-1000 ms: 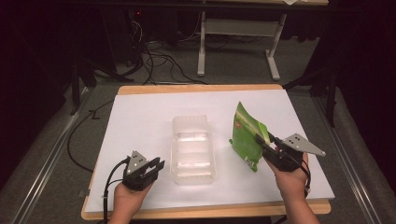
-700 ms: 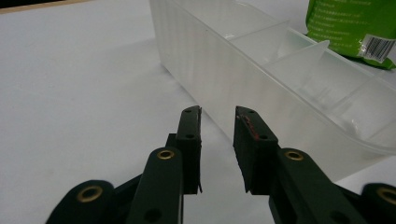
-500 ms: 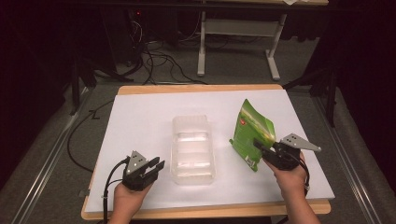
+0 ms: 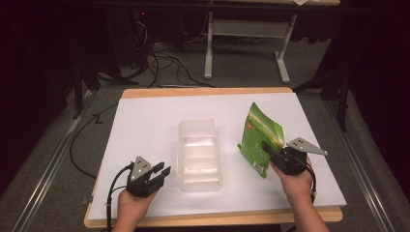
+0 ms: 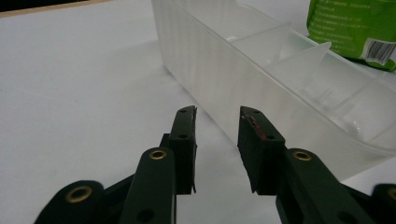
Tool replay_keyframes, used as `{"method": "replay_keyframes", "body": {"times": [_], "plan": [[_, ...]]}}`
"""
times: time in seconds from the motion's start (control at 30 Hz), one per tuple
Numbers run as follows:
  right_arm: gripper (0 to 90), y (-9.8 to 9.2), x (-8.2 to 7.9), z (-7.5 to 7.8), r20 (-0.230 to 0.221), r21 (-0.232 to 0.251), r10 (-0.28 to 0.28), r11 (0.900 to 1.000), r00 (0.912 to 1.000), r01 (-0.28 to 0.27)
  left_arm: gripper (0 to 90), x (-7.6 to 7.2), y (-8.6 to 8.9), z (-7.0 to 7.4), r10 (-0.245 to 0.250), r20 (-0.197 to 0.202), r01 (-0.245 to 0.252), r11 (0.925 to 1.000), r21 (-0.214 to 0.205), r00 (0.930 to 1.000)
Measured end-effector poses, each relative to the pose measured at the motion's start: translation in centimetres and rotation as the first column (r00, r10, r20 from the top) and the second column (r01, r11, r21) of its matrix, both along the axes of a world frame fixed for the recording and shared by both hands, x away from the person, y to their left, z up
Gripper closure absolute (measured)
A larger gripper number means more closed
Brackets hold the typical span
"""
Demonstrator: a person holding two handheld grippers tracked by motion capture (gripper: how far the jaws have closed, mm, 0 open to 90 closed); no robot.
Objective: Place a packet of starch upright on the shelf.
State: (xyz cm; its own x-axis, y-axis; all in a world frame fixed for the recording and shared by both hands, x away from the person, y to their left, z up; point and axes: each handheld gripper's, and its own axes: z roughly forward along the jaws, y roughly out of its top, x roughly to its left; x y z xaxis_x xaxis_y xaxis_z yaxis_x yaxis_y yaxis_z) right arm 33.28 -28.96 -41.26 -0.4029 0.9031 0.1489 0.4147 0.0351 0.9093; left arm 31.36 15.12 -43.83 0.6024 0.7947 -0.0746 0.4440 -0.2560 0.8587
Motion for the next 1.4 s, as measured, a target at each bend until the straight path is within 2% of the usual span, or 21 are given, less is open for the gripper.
{"method": "replay_keyframes", "body": {"times": [0.33,0.5,0.77,0.97,1.07,1.4], "plan": [[83.1,0.4,0.0,0.3,0.014,-0.035,0.006,0.9994,0.9999,-0.005,55.2,0.1,0.4,0.1,0.045,0.012,-0.045,0.9989,-0.012,0.9989],[83.2,0.4,-0.4,1.2,0.055,-0.050,0.023,0.9985,0.9983,-0.020,53.6,0.1,0.5,0.2,0.054,0.018,-0.053,0.9984,-0.017,0.9984],[83.2,-0.2,-0.9,2.6,0.112,-0.030,0.040,0.9989,0.9929,-0.037,49.6,0.1,0.8,0.3,0.078,0.028,-0.077,0.9966,-0.028,0.9966],[83.2,-0.7,-0.9,3.5,0.127,-0.004,0.061,0.9981,0.9900,-0.061,45.5,0.1,1.2,0.5,0.087,0.035,-0.085,0.9953,-0.046,0.9956],[83.1,-0.7,-0.9,4.1,0.129,-0.001,0.095,0.9954,0.9870,-0.096,42.7,0.0,1.4,0.6,0.091,0.036,-0.089,0.9947,-0.052,0.9952],[83.2,-0.1,0.3,4.9,0.146,0.007,0.153,0.9878,0.9774,-0.155,40.0,0.0,2.2,0.9,0.111,0.040,-0.108,0.9916,-0.072,0.9931]]}}
